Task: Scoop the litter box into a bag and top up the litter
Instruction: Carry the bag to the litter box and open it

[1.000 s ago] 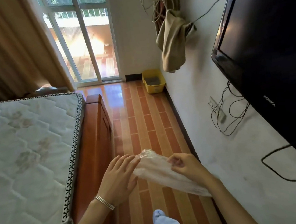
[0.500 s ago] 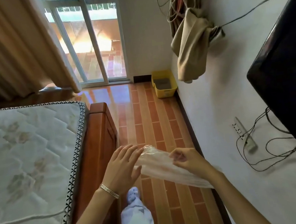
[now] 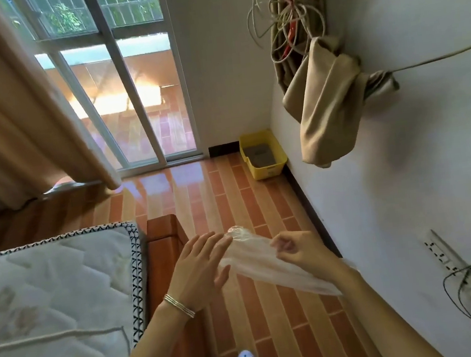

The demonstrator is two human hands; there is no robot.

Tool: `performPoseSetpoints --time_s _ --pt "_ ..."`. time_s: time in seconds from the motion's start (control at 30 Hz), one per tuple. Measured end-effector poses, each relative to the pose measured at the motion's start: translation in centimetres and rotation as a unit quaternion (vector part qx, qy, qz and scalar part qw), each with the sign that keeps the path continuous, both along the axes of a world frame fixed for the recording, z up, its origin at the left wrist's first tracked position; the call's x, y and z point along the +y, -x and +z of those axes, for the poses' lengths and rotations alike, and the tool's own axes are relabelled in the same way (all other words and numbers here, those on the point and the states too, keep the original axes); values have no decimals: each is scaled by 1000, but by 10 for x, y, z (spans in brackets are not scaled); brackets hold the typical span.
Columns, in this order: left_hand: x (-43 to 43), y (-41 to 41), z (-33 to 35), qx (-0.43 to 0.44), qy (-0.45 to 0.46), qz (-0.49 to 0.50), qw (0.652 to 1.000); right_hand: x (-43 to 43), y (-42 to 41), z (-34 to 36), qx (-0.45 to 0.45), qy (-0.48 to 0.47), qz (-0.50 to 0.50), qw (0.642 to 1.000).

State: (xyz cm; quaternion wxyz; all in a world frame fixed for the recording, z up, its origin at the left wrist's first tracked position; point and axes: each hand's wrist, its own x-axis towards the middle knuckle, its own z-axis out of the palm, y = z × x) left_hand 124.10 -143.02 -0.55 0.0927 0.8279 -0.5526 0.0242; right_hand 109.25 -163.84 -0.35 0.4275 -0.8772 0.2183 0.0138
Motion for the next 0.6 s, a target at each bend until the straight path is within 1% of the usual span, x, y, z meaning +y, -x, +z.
performPoseSetpoints --time_s 0.13,0.27,0.43,0.6 --pt "-17 -41 -10 13 -7 -7 1000 -14 -38 -8 21 4 -3 1000" --pt "-43 -83 -23 17 -9 -17 1000 -43 -74 -17 18 -10 -25 999" --pt "-93 -147 -30 8 -1 -13 1000 -97 -134 -26 27 -5 -17 999" --pt "-152 -220 -20 -11 19 -29 999 -164 -209 -23 11 12 -29 999"
